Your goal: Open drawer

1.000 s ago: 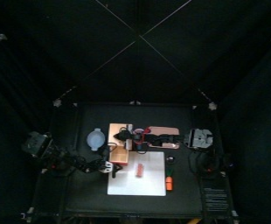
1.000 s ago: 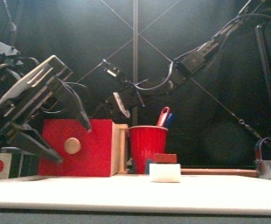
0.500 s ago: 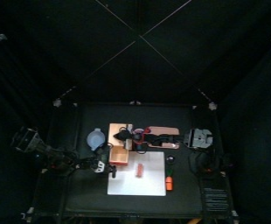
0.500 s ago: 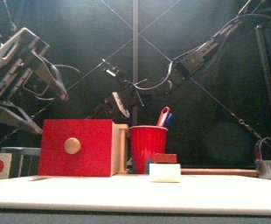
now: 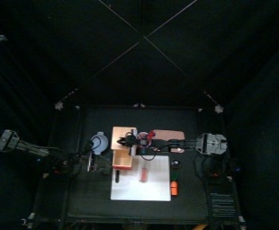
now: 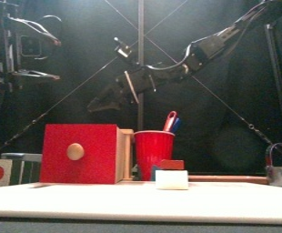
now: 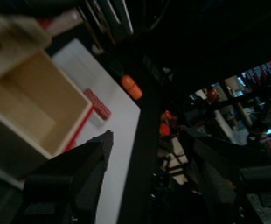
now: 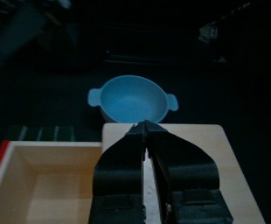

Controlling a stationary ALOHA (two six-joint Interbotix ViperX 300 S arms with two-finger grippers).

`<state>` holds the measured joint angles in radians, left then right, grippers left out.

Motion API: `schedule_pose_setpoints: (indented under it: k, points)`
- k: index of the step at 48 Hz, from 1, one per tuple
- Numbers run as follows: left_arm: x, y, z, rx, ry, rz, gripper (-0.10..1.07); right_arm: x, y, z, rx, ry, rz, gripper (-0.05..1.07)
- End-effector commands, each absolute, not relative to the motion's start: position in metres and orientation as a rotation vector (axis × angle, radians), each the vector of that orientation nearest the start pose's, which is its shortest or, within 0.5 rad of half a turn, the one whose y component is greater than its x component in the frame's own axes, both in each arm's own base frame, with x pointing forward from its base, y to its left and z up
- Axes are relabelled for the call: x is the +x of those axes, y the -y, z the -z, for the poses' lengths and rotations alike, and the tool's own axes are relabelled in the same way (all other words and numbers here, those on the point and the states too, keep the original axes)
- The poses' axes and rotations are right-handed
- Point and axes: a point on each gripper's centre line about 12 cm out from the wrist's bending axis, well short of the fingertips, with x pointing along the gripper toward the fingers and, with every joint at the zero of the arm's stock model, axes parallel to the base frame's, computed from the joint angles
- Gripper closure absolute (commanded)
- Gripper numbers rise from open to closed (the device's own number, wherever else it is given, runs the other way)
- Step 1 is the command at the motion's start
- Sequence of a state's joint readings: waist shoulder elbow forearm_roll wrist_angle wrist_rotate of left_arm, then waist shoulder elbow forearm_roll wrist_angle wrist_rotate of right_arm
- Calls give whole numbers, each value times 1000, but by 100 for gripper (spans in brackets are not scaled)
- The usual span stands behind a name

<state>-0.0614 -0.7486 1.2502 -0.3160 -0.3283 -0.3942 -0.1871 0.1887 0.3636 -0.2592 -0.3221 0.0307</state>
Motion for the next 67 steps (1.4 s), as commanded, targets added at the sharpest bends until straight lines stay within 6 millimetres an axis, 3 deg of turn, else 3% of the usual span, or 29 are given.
schedule_pose_setpoints:
  k: [1, 11, 22, 32, 40, 50, 67]
  points:
    - [223, -11, -234, -565, -117, -119, 3, 458, 70, -265, -187, -168, 73, 98]
    - [226, -32, -248, -331, -76, -148, 3, 413, 51, -271, -176, -167, 51, 98]
    - [229, -39, -261, -125, -49, -124, 4, 365, 36, -273, -161, -164, 34, 98]
    - [230, -38, -271, -92, 13, -103, 4, 326, 24, -272, -162, -150, 14, 98]
    - [229, -38, -267, -103, 10, -102, 4, 302, 19, -270, -158, -140, 7, 98]
    - [227, -37, -261, -106, -5, -101, 4, 290, 19, -268, -133, -136, 19, 98]
    - [225, -45, -258, -99, -15, -137, 4, 292, 22, -262, -105, -155, 35, 98]
